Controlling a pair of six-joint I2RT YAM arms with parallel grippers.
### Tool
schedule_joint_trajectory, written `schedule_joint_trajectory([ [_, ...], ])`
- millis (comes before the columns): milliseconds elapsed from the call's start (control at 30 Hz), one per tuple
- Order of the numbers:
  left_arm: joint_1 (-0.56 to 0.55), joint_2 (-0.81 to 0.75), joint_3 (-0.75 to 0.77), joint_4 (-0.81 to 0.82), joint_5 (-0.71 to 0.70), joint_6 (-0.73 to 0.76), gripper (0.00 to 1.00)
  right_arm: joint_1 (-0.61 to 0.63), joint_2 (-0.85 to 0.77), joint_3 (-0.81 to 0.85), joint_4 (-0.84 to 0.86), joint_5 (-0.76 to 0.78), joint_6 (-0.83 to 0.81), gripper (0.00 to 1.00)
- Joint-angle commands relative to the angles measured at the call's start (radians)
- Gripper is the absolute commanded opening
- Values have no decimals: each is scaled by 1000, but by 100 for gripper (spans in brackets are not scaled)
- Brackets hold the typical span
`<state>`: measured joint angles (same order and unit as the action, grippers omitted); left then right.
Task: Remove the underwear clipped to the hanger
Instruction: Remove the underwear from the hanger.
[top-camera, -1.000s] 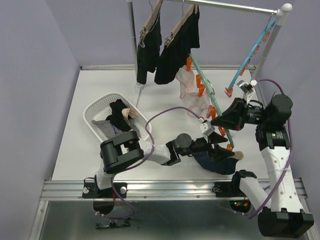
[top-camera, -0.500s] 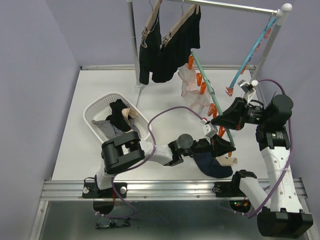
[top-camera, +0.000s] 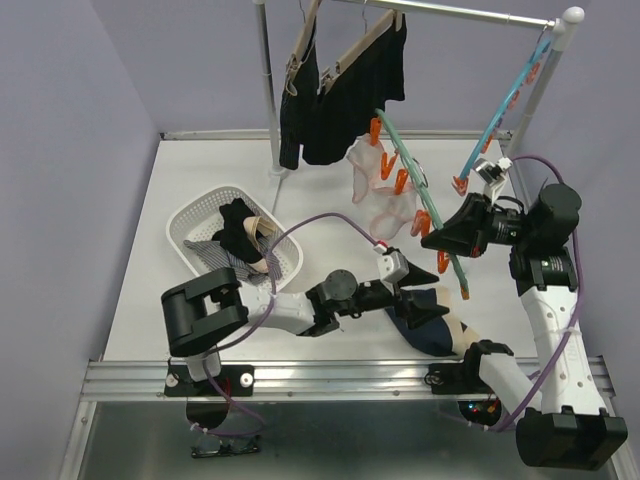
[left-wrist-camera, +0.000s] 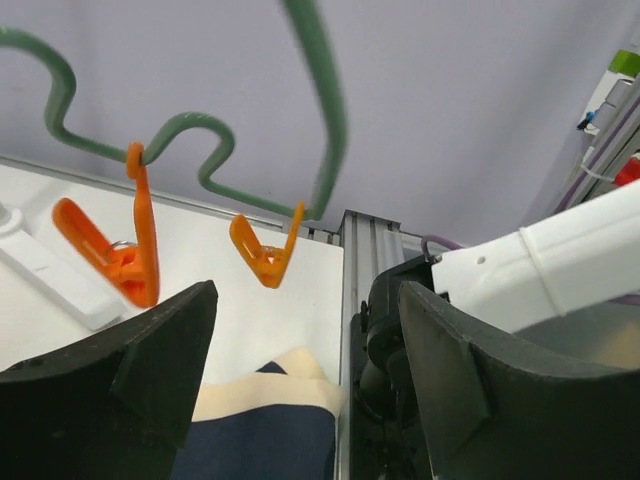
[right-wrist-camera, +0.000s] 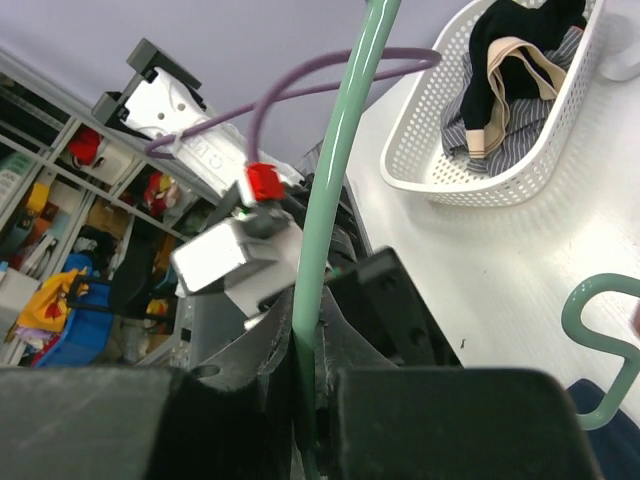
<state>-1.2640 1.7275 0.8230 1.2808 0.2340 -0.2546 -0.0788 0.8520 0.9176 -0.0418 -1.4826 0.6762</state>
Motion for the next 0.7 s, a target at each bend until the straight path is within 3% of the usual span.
schedule_joint_trajectory([
  [0, -6, -141, -79, -3, 31, 130, 86, -4, 1, 67, 71, -19, -46, 1],
  [167, -6, -262, -194, -95, -8, 212, 87, -4, 27, 90, 68, -18, -35, 1],
  [267, -6, -394, -234, -214, -146, 288, 88, -4, 41, 99, 65, -25, -27, 1],
  [433, 21, -537, -231, -388, -338, 380, 90, -7, 53, 98, 62, -18, -21, 1],
  [667, 147, -687, -188, -553, -447, 376, 91, -7, 39, 124, 60, 4, 17, 1],
])
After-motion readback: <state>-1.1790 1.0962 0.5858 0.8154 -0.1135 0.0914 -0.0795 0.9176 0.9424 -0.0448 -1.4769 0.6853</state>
